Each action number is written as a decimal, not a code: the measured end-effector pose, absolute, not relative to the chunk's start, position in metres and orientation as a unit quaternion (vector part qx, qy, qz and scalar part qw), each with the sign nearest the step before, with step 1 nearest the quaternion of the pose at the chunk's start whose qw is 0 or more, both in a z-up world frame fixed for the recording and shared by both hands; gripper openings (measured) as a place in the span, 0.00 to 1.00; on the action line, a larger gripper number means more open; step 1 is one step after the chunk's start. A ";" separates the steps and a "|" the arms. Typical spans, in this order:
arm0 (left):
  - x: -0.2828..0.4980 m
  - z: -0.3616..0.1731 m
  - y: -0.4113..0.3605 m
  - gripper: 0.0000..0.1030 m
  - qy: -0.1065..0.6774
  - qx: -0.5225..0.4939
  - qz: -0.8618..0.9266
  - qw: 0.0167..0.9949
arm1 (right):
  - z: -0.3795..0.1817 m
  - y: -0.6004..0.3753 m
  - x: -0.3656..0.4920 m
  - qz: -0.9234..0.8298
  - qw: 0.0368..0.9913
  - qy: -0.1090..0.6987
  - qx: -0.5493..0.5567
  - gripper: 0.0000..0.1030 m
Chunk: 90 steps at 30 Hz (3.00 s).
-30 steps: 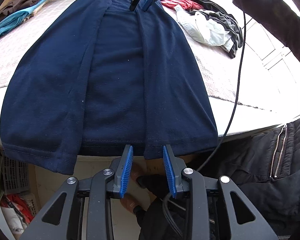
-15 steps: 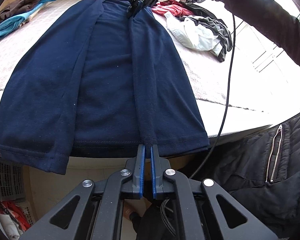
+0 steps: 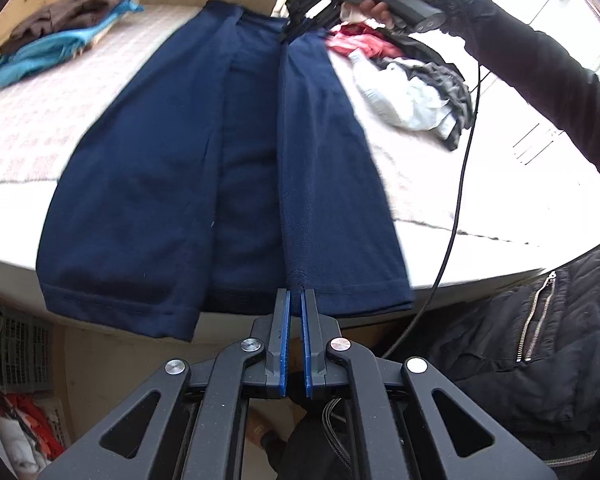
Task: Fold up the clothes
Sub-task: 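Open both grippers and release the spread navy cardigan, then grasp a navy garment in the pile with the left gripper while the right gripper grasps beside it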
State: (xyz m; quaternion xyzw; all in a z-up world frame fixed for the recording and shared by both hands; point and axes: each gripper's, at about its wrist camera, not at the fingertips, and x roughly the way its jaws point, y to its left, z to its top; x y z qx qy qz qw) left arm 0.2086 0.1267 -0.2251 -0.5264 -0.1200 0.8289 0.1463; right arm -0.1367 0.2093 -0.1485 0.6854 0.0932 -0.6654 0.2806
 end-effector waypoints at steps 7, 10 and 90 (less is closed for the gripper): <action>0.204 -0.236 0.119 0.05 -0.123 -0.552 0.813 0.138 | -0.156 0.205 -0.136 -0.654 0.282 0.105 0.694 0.13; 0.210 -0.230 0.116 0.05 -0.120 -0.553 0.814 0.128 | -0.127 0.221 -0.132 -0.664 0.301 0.081 0.680 0.16; -0.281 -0.194 0.236 0.35 0.148 -0.484 0.832 0.227 | -0.160 0.398 -0.398 -0.772 0.267 -0.052 0.575 0.32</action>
